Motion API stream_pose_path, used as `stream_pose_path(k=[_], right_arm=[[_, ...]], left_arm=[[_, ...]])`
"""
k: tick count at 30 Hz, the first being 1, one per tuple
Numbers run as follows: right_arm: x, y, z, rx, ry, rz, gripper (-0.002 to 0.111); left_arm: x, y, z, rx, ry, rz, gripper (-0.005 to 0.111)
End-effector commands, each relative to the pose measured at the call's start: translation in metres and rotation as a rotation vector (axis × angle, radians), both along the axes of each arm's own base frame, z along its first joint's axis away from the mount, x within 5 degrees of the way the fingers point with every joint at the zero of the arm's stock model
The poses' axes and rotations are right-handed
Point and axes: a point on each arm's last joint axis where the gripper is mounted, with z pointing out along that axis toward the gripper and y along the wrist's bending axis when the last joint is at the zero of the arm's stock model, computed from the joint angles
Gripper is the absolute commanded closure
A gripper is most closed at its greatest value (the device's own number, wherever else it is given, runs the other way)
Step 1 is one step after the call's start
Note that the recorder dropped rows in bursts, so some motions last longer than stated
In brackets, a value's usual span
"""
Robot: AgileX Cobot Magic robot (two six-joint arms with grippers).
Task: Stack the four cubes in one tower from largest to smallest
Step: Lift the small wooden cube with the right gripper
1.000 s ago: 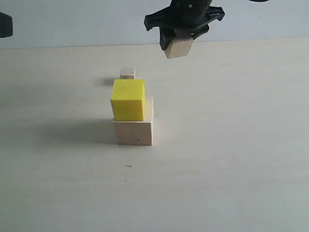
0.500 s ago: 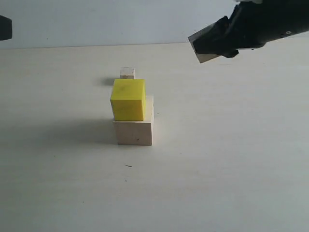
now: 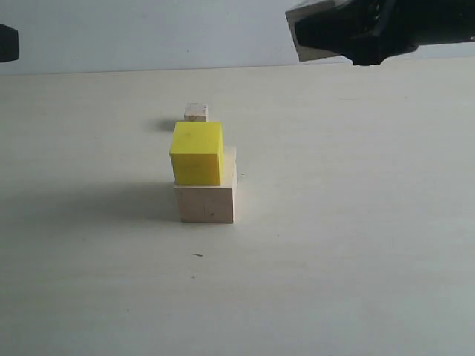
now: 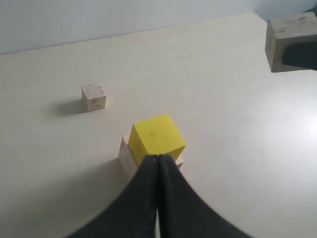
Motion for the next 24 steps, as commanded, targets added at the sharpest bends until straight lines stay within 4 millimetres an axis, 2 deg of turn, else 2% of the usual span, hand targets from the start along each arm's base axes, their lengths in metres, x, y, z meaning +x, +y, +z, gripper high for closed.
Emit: stream_pose_path(k=[1, 7, 10, 14, 19, 24], right_arm=[[0.007, 0.009, -0.006, 0.097, -0.098, 0.147, 0.108], [0.023, 0.02, -0.042, 0.168, -0.056, 0.316, 0.108], [0.034, 0.025, -0.052, 0.217, -0.038, 0.388, 0.108], [0.057, 0.031, -0.062, 0.218, -0.025, 0.393, 0.108], [0.066, 0.042, -0.069, 0.218, -0.019, 0.42, 0.108], [0.061, 0.062, -0.065, 0.221, -0.03, 0.478, 0.108]], left_arm=[[-0.002, 0.0, -0.002, 0.012, 0.016, -0.013, 0.107], [-0.003, 0.001, -0.004, 0.036, 0.025, -0.02, 0.107], [-0.003, 0.001, -0.004, 0.036, 0.025, -0.02, 0.107], [-0.003, 0.001, -0.003, 0.035, 0.021, -0.018, 0.107], [-0.003, 0.002, -0.004, 0.049, 0.017, -0.017, 0.107], [-0.001, 0.003, -0.003, 0.064, -0.01, -0.003, 0.107]])
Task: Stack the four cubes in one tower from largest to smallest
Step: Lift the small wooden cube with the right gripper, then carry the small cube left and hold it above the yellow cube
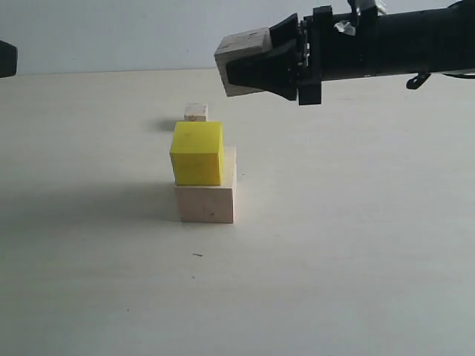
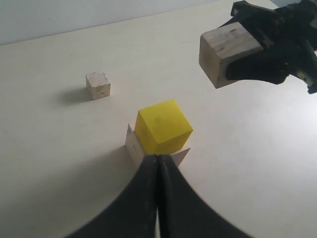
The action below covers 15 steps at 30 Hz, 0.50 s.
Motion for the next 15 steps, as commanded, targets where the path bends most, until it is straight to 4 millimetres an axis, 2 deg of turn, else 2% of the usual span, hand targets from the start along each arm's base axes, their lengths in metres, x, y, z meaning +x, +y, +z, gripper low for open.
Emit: stream_pose_path(k=[1, 8, 15], right_arm=[[-0.006, 0.02, 0.009, 0.036, -0.035, 0.067, 0.108], [-0.008, 0.034, 0.002, 0.018, -0.018, 0.067, 0.108], [-0.003, 0.039, -0.012, 0.031, 0.031, 0.043, 0.108]], left_arm=[[0.001, 0.001, 0.001, 0.006, -0.033, 0.014, 0.107], [0.003, 0.003, 0.001, 0.029, -0.053, 0.022, 0.107], [0.003, 0.004, 0.002, 0.037, -0.063, 0.025, 0.107]])
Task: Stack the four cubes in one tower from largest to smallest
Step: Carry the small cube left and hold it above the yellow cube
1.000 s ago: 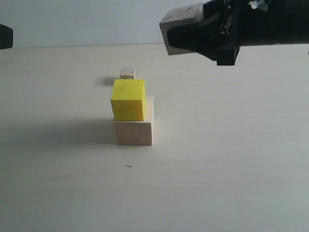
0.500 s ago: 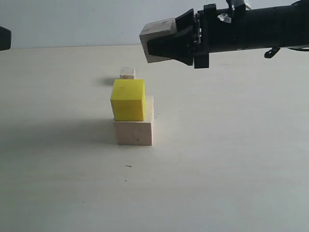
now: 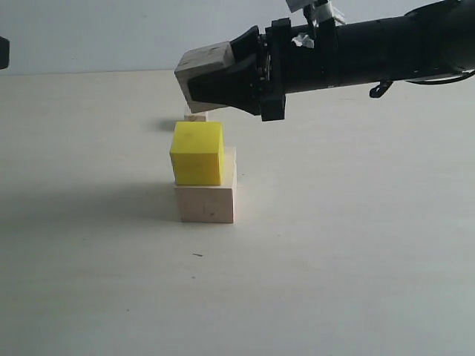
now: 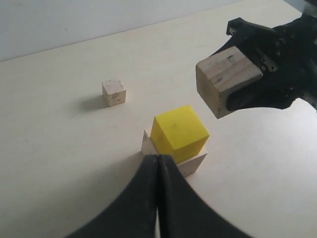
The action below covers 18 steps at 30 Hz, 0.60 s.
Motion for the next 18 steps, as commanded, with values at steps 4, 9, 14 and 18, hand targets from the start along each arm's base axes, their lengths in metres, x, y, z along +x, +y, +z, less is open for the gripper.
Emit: stream_pose_path(k=[4, 9, 14, 18], right_arm=[[0.007, 0.007, -0.014, 0.054, 0.054, -0.013, 0.108], [0.014, 0.011, -0.016, 0.077, 0.051, 0.012, 0.108], [0.024, 0.014, -0.027, 0.064, 0.059, 0.018, 0.108], [0.026, 0.015, -0.038, 0.05, 0.08, 0.024, 0.108]], left_arm=[[0.0, 0.001, 0.001, -0.001, -0.02, 0.007, 0.107], [0.0, 0.001, 0.001, -0.001, -0.02, 0.007, 0.107], [0.001, 0.001, 0.001, 0.004, -0.022, 0.008, 0.107], [0.001, 0.001, 0.001, 0.004, -0.022, 0.008, 0.107]])
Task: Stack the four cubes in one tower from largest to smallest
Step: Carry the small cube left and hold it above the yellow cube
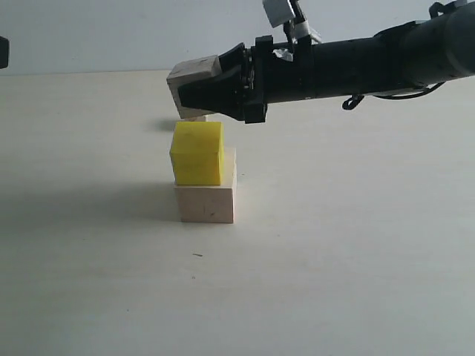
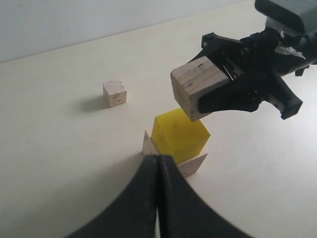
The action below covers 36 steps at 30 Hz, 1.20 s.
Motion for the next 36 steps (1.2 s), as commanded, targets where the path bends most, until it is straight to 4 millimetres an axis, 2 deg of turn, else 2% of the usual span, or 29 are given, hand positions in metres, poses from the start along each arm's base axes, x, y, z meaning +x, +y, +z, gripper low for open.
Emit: stream_pose_path(k=[1, 13, 22, 32, 36], right_arm=[[0.001, 0.002, -0.006, 0.007, 0.002, 0.019, 0.108], [-0.002, 0.002, -0.013, -0.035, -0.003, 0.058, 0.108], [-0.007, 0.024, -0.008, -0.028, -0.035, 0.119, 0.108], [-0.006, 0.023, -0.007, -0.032, -0.044, 0.119, 0.108], [-0.003, 0.022, -0.009, -0.054, -0.048, 0.095, 0.108]], left_arm=[[0.0, 0.001, 0.001, 0.001, -0.019, 0.006, 0.107], [0.0, 0.001, 0.001, 0.0, -0.02, 0.007, 0.107], [0.001, 0.001, 0.001, 0.0, -0.025, 0.008, 0.107], [0.001, 0.001, -0.014, 0.012, 0.012, 0.013, 0.107], [0.001, 0.001, -0.013, 0.008, 0.002, 0.018, 0.107]])
